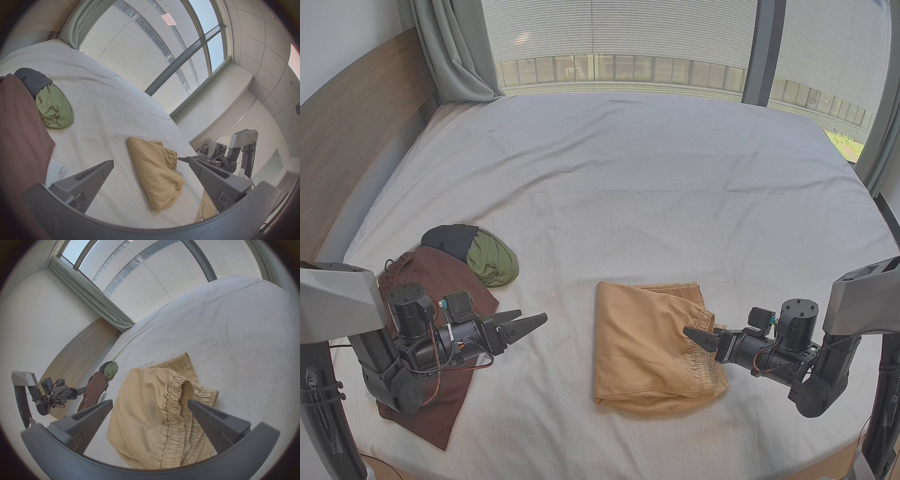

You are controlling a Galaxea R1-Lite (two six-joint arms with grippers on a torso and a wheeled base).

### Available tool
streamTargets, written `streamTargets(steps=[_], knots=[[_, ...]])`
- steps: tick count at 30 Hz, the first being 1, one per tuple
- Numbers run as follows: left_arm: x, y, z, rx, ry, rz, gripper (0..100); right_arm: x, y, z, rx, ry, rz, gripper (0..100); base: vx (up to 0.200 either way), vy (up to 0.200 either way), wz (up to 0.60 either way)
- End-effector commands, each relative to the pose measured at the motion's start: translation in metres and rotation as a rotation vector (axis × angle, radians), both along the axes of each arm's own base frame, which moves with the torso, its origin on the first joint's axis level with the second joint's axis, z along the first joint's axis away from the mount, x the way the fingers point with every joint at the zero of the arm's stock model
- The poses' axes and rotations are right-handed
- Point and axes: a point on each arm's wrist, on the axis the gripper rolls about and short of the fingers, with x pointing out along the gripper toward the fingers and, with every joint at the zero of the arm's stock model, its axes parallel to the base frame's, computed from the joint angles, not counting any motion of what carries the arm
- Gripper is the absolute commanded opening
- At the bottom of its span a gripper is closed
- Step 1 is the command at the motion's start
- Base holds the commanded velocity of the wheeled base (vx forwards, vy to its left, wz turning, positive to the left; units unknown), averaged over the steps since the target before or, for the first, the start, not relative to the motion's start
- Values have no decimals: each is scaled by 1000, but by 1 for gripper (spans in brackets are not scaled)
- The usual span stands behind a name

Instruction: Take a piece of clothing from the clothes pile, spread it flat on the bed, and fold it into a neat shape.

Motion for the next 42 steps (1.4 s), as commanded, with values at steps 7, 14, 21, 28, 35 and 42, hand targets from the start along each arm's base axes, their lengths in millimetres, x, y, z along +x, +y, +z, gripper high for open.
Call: streamTargets(steps=[7,14,21,28,35,42], knots=[[-2,0,4,-5,-9,-1,100,11,5,-14,0,13,2,100,0,0,0],[-1,-1,4,-4,-10,-3,100,13,9,-14,4,8,9,0,0,0,0],[-2,-2,3,-4,-7,-6,100,17,7,-17,3,9,0,0,0,0,0],[-2,-2,3,-4,-7,-6,100,19,-6,-15,-17,-2,-83,0,0,0,0],[-2,-2,3,-2,-5,-9,100,23,-20,-13,-24,-7,-134,0,0,0,0],[-3,-3,1,1,1,-11,100,25,-22,-28,-65,16,-131,0,0,0,0]])
